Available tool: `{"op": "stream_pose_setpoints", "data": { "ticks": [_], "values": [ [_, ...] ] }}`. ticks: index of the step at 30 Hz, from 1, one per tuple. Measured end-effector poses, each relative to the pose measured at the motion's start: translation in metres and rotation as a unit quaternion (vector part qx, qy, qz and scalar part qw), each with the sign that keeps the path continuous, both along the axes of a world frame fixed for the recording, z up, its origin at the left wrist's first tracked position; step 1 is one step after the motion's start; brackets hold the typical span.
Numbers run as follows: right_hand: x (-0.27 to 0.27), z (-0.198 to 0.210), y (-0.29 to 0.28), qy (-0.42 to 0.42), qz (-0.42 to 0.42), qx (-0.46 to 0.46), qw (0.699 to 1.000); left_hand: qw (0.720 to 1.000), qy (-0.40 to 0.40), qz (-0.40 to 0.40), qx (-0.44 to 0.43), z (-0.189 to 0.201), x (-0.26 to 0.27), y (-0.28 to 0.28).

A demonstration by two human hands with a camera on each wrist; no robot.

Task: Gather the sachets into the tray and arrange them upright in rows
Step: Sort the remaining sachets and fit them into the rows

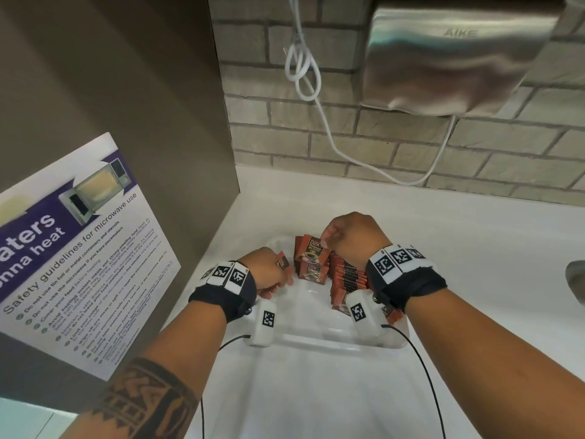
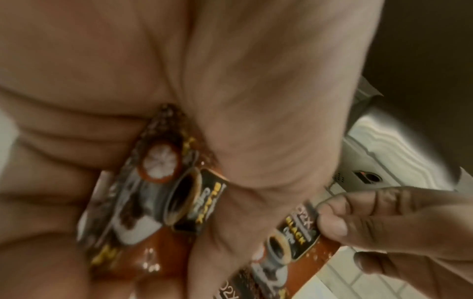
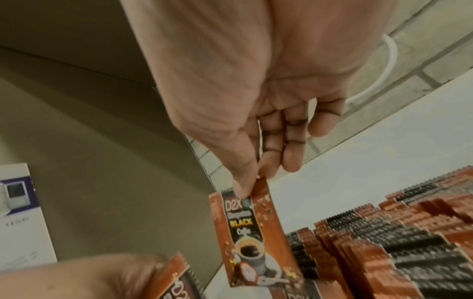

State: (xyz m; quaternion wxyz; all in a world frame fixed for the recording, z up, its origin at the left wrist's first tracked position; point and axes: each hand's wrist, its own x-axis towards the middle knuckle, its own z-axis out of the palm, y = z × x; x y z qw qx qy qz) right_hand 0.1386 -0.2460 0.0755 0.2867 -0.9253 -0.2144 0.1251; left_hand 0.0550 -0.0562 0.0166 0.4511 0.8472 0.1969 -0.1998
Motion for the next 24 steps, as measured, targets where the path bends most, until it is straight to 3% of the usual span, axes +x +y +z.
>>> {"op": "stream_pose_setpoints", "data": {
  "ticks": [4, 11, 24],
  "values": [
    [-0.002, -0.019, 0.009, 0.000, 0.010, -0.118, 0.993, 0.993, 0.047, -0.105, 0.029, -0.002, 0.003, -0.014],
    [-0.001, -0.045, 0.021, -0.026, 0.024, -0.227, 0.973, 0.988, 0.077, -0.125, 0.050, -0.020, 0.014, -0.038],
    [0.003, -0.047, 0.026, -0.008, 0.037, -0.228, 0.973, 0.989, 0.085, -0.115, 0.044, -0.025, 0.021, -0.042]
  ]
}}
